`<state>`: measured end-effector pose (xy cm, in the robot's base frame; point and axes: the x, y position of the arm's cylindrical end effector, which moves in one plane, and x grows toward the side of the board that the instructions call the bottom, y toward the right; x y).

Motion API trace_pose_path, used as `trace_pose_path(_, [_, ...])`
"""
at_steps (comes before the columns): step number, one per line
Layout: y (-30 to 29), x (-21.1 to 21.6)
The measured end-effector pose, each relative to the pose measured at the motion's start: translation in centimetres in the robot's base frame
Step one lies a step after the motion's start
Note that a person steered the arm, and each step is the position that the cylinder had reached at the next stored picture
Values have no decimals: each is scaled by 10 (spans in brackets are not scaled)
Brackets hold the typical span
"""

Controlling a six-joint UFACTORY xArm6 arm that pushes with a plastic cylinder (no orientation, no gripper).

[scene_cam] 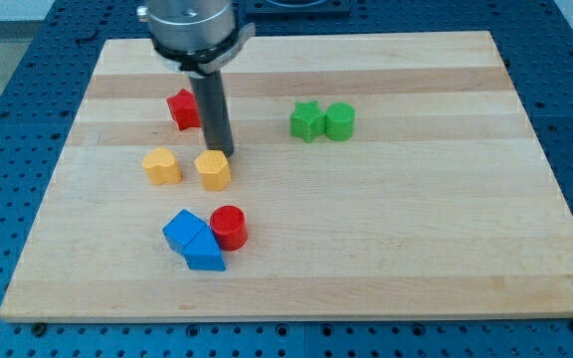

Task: Slide the yellow hexagon to the yellow heart

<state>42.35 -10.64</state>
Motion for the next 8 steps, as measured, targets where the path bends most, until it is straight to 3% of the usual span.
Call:
trace_pose_path(4, [67,20])
trace_pose_path(7, [-3,34])
trace_pose_path(8, [0,41])
